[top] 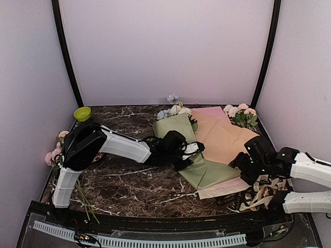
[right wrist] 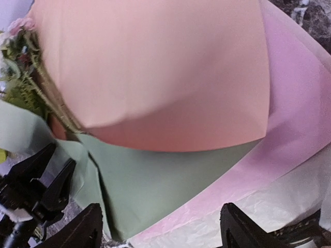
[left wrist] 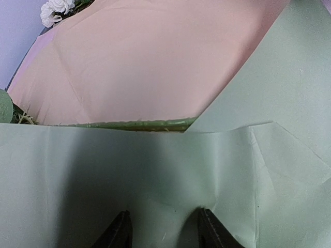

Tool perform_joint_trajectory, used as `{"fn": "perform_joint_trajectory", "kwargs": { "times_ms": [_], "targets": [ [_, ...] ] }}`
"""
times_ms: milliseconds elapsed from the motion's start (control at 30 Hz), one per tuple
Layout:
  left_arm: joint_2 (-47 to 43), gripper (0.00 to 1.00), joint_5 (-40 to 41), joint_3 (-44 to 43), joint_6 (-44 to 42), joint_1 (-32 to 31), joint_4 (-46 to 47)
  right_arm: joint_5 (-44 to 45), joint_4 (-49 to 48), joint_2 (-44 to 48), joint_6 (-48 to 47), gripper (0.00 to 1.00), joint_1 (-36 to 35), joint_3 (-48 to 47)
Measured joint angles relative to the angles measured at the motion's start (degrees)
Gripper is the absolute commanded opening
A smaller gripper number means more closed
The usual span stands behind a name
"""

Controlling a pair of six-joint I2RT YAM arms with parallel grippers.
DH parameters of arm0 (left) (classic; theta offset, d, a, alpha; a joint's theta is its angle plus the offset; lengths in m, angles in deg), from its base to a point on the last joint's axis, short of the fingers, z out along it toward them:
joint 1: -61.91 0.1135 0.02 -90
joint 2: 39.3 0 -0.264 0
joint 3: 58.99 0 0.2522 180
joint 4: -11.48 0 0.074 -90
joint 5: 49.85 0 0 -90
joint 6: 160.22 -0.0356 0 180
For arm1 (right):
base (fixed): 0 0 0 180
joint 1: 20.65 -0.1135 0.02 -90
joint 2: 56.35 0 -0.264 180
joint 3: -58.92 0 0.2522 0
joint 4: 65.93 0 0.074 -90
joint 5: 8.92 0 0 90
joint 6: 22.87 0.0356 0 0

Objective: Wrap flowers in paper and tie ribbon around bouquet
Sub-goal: Pick up the two-thirds-folded wrapping paper from the center of the board.

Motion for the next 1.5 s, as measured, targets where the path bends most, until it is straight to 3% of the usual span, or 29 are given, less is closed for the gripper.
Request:
{"fn": "perform_joint_trajectory", "kwargs": {
  "times_ms": [100, 400, 800, 1067, 1267, 1500],
  "targets": [
    [0.0, 0.45, -0.1, 0.0, 0.0, 0.0, 0.0, -0.7, -1.2, -2.6, -0.3, 0.61, 3.2, 1.3],
    [0.0, 0.46, -0.1, 0.0, 0.0, 0.0, 0.0, -5.6, -9.0, -6.6, -0.7, 0.58, 8.2, 5.9],
    [0.0, 0.46, 0.0, 0.0, -0.1, 0.0, 0.0, -9.2, -16.9, -11.5, -3.8, 0.33, 10.9, 8.0],
    [0.0, 0.47, 0.0, 0.0, -0.4, 0.0, 0.0, -8.7, -17.8, -8.8, -4.0, 0.00, 11.3, 8.8],
    [0.0, 0.47, 0.0, 0.1, -0.8, 0.0, 0.3, -8.6, -17.1, -9.1, -9.8, 0.00, 11.4, 7.6],
    [0.0, 0.48, 0.0, 0.1, -0.9, 0.0, 0.5, -4.6, -12.9, -10.2, -19.5, 0.00, 6.9, -1.7]
  ]
}}
